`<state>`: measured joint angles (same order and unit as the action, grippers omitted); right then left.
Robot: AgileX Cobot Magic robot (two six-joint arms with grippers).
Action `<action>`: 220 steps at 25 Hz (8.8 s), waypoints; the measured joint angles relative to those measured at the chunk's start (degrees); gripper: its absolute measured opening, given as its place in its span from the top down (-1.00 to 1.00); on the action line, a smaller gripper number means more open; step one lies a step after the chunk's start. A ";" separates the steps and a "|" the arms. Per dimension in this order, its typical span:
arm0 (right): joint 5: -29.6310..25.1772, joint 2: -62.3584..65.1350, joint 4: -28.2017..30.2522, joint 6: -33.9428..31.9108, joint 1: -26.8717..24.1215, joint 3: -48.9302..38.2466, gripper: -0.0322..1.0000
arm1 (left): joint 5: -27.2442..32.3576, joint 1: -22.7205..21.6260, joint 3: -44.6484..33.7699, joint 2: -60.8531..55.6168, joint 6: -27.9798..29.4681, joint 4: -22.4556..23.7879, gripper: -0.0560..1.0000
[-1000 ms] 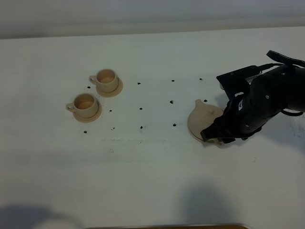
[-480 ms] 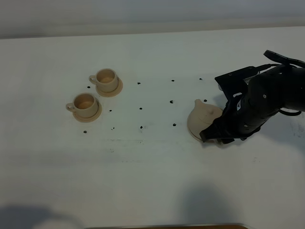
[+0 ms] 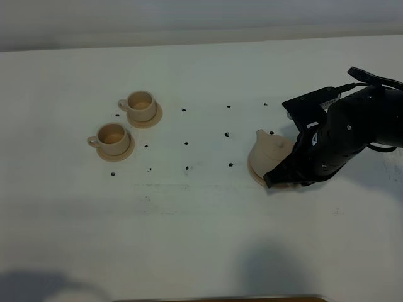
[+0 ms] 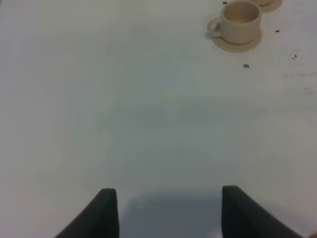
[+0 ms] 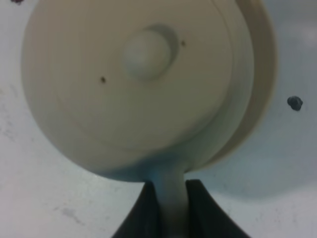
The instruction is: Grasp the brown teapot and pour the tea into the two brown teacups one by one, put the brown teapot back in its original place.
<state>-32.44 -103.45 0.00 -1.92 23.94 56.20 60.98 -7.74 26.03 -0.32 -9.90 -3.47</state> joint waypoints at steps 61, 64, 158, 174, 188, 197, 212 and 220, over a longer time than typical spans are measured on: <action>-7.92 -7.56 -0.36 22.83 9.28 26.76 0.77 | -0.05 0.00 0.00 0.00 0.00 0.00 -0.10; -8.72 -9.86 0.32 23.89 9.75 30.37 0.77 | -0.05 0.00 0.00 0.00 0.00 0.00 -0.10; -10.91 -26.42 10.94 28.65 9.97 52.48 0.77 | -0.05 0.00 0.00 0.00 0.00 0.00 -0.10; -10.09 -26.42 17.70 27.54 12.46 52.48 0.77 | -0.05 0.00 0.00 0.00 0.00 0.00 -0.10; -8.79 -27.85 23.90 27.36 13.34 52.54 0.77 | -0.05 0.00 0.00 0.00 0.00 0.00 -0.10; -7.66 -27.85 28.11 26.62 13.93 52.54 0.77 | -0.05 0.00 0.00 0.00 0.00 0.00 -0.10; -7.09 -27.85 33.43 25.01 14.29 52.54 0.77 | -0.05 0.00 0.00 0.00 0.00 0.00 -0.10; -6.06 -28.34 34.77 25.01 15.37 52.54 0.77 | -0.05 0.00 0.00 0.00 0.00 0.00 -0.10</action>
<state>-38.50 -131.80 34.77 23.09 39.30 108.74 60.93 -7.74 26.03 -0.32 -9.90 -3.47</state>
